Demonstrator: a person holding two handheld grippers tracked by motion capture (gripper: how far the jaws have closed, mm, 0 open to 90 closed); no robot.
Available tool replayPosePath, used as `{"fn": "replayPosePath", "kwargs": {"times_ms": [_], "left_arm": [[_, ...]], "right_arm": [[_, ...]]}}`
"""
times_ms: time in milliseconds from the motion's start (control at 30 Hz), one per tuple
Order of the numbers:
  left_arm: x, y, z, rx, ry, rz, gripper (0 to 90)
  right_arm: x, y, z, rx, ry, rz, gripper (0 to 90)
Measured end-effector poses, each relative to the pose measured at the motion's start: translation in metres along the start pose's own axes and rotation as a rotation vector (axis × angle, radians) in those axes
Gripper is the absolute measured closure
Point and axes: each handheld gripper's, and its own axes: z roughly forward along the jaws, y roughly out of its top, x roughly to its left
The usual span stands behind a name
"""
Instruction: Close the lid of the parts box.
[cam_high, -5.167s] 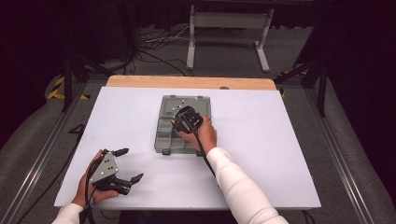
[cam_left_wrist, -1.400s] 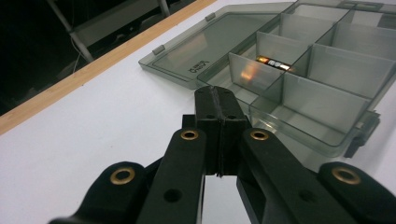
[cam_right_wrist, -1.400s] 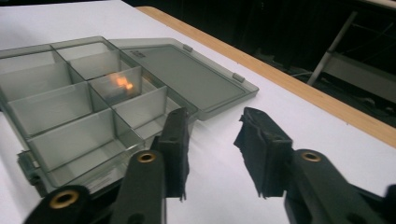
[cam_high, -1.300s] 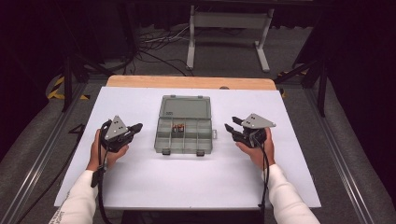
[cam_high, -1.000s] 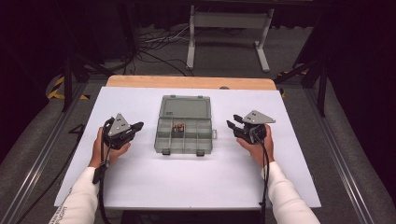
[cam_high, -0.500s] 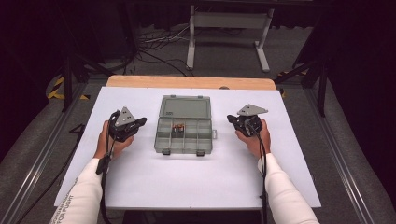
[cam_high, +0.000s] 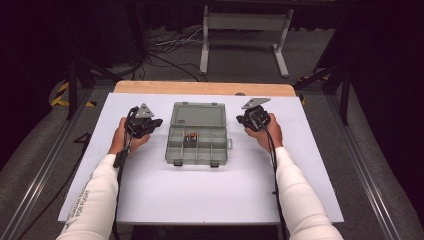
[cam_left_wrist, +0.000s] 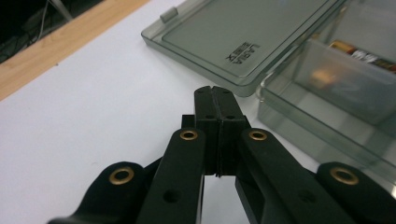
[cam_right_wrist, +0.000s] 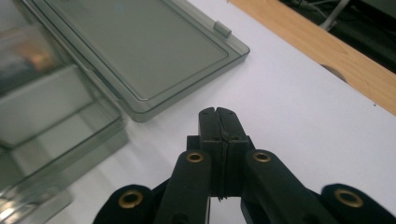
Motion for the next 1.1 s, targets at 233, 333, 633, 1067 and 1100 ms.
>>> {"fn": "replayPosePath", "kwargs": {"times_ms": [233,333,633,1067,1100], "left_arm": [[0.014,0.009,0.025,0.11,0.0,-0.016,89.7],[0.012,0.013,0.034,0.151,-0.016,0.003,89.7],[0.009,0.016,0.045,0.17,-0.058,0.021,89.7],[0.011,0.023,0.054,0.172,-0.036,0.021,89.5],[0.011,0.025,0.055,0.173,-0.028,0.023,89.5]], "right_arm": [[-0.007,0.012,0.03,0.107,0.04,-0.035,90.0],[-0.004,0.016,0.037,0.138,0.07,-0.059,90.0],[0.004,0.016,0.052,0.214,0.137,-0.129,90.0],[0.002,0.017,0.059,0.162,0.138,-0.137,90.0],[0.001,0.017,0.06,0.154,0.135,-0.133,90.0]]}}
